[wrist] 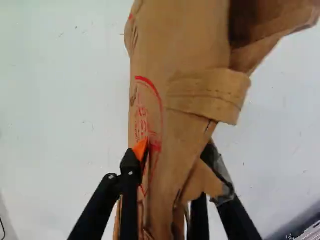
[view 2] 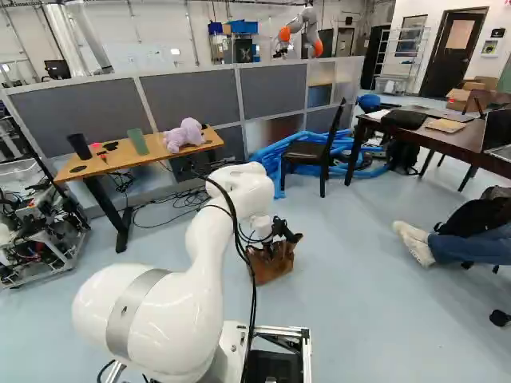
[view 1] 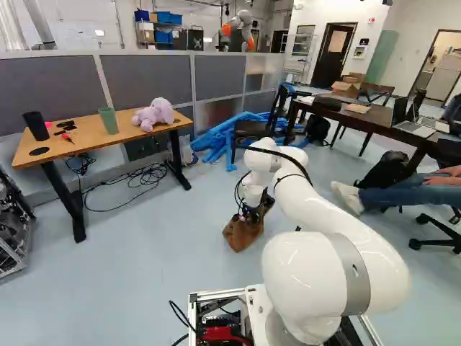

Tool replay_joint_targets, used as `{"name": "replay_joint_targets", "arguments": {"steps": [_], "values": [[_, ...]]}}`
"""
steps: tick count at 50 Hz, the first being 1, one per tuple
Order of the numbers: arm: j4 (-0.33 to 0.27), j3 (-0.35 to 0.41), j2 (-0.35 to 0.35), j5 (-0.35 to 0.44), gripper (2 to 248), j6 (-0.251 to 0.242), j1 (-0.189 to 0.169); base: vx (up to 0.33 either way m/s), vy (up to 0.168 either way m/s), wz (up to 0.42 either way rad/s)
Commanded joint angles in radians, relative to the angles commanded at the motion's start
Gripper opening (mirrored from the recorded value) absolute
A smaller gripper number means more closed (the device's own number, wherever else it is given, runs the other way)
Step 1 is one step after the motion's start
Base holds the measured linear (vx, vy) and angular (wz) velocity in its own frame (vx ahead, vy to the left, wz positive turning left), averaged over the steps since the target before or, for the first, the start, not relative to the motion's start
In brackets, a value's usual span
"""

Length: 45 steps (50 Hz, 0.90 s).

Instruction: Pick up the bag on the ground and place it on the table

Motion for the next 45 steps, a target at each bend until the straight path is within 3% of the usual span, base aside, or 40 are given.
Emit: {"name": "replay_joint_targets", "arguments": {"steps": [5,6,10,11,45], "values": [[0.000,0.000,0.000,0.000,102,0.000,0.000,0.000,0.000,0.000],[0.000,0.000,0.000,0.000,65,0.000,0.000,0.000,0.000,0.000],[0.000,0.000,0.000,0.000,65,0.000,0.000,0.000,0.000,0.000],[0.000,0.000,0.000,0.000,28,0.000,0.000,0.000,0.000,0.000],[0.000,0.104,0.105,0.000,21,0.000,0.000,0.000,0.000,0.000]]}}
